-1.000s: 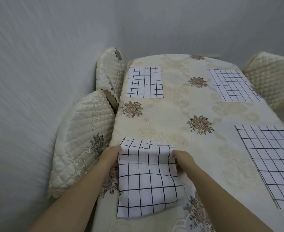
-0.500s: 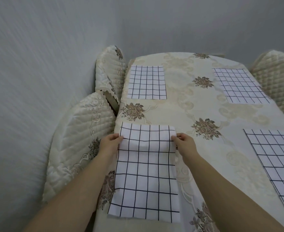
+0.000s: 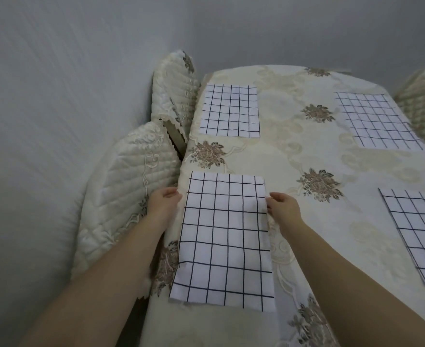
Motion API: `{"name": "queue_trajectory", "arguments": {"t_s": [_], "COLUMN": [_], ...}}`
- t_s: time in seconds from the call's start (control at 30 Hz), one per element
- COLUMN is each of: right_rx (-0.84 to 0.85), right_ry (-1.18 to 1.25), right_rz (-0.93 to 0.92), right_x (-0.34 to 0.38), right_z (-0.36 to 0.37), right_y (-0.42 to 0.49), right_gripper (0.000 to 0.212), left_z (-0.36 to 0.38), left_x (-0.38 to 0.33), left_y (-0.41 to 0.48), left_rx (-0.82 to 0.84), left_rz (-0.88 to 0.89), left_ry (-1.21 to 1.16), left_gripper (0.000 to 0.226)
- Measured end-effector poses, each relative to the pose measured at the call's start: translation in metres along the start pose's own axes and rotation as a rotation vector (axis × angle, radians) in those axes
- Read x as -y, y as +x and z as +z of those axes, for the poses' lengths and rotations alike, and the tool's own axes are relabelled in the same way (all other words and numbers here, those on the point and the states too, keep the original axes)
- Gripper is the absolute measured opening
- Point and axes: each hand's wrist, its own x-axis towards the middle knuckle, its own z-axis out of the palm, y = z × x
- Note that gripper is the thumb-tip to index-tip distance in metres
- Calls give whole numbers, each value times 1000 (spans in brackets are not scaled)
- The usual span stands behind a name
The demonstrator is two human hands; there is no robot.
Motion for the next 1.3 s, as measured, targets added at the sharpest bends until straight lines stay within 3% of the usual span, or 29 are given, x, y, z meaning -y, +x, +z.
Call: {"name": "queue_trajectory", "arguments": {"t_s": [0.2,0.4,0.6,0.73,0.93,1.17,1.3], "right_rx": [4,291,549,689,736,739,565], "right_ry": [-114,-360,-762,-1017,-1246,-1252,-909], "right_rz": [-120,-327,-566,-728,-775,-737,-601], "right_x": [11,-1,-16,-15,-15,-18,-20], "right_z": [3,35,71,88,94,97,87], "right_y": [-63,-128,-150,-155,-156,-154,-155], "right_gripper": [35,33,50,72,77,77,63], "left_z": [-27,-51,-63,-62,-57,-61,-62], "left_x": [8,35,63,71,75,82,80], "left_y": [-37,-103,-142,-150,-163,-169,-163], "left_rx": [81,84,124,138,220,205,166], "left_rz": [-83,-8,-98,-183,-375,-383,-308], "left_ry": [-46,227,305,323,130,57,150], "left_gripper": [28,23,8,9,18,18,17]}}
